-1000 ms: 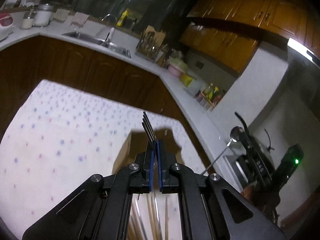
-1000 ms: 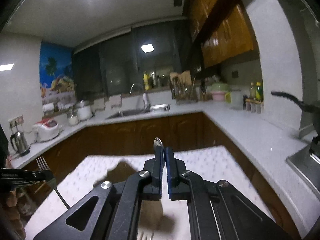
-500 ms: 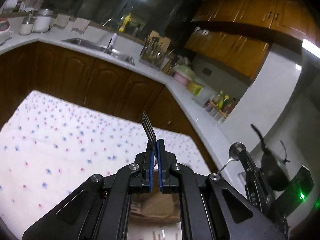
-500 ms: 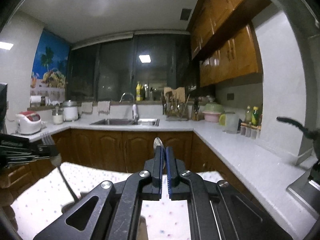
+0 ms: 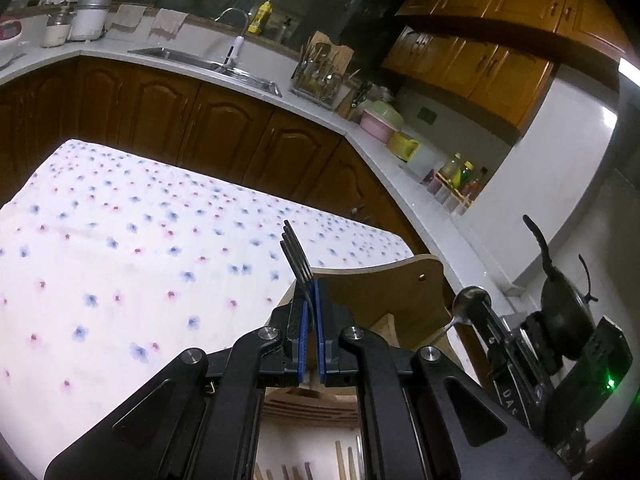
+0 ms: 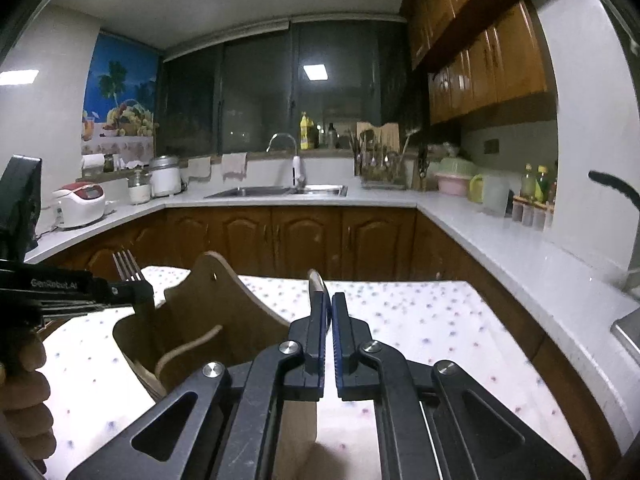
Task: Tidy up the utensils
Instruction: 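Lift the fork with the left tool into the wooden holder while the right tool lowers the spoon in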
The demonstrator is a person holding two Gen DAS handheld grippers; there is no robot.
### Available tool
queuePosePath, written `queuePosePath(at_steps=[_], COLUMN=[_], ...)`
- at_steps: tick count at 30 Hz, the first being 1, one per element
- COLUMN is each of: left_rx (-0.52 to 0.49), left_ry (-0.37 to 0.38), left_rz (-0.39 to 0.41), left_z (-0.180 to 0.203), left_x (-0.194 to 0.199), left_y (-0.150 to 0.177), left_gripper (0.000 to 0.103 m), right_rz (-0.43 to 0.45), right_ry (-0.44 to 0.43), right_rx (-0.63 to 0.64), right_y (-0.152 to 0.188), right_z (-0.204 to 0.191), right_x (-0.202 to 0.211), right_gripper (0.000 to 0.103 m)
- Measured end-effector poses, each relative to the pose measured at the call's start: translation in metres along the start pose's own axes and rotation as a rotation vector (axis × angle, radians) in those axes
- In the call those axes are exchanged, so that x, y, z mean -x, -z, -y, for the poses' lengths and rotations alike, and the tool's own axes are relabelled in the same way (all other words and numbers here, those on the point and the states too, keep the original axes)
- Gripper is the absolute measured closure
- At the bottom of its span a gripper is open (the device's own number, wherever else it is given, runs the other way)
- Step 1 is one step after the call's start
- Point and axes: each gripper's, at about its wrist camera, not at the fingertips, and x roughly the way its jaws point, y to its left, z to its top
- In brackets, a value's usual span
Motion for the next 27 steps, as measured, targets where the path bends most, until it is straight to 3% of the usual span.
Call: queuePosePath(at_steps=[12, 15, 17, 19, 21, 23, 25, 27], left_rx=[0.012, 0.001, -0.003, -0.003, -0.001, 0.008, 0.019, 0.024], left_ry=[0.004, 0.003, -0.001, -0.008, -0.020, -0.043, -0.052, -0.072], left_rz=[-0.005, 0.012, 0.029, 0.046, 0.069, 0.079, 0.098, 0.102], left_z=[0.001, 0.005, 0.007, 0.007, 0.007, 0.005, 0.002, -0.001], left_x=[0.005, 0.016, 0.026, 0.039, 0.052, 0.066, 0.082, 0.096], left_y=[-0.002, -0.002, -0.001, 0.001, 0.004, 0.010, 0.020, 0.031], left_gripper=[0.099, 0.086, 0.072, 0.056, 0.045, 0.025, 0.023, 0.020], right_rz=[-0.034, -0.046, -0.051, -0.046, -0.039, -0.034, -0.025, -0.002], right_ry=[-0.025, -0.040, -0.047, -0.065, -0.082, -0.102, -0.121, -0.133], right_rx=[-0.032, -0.062, -0.088, -0.130, -0.174, -0.213, -0.254, -0.293], right_y=[-0.004, -0.005, -0.008, -0.012, -0.014, -0.016, -0.016, -0.013], right_z=[0.005, 0.007, 0.011, 0.017, 0.023, 0.029, 0.033, 0.038], right_x=[-0.003, -0.001, 0.003, 0.009, 0.019, 0.029, 0.043, 0.060], right_gripper=[0.099, 0.096, 0.085, 0.062, 0.049, 0.035, 0.008, 0.002])
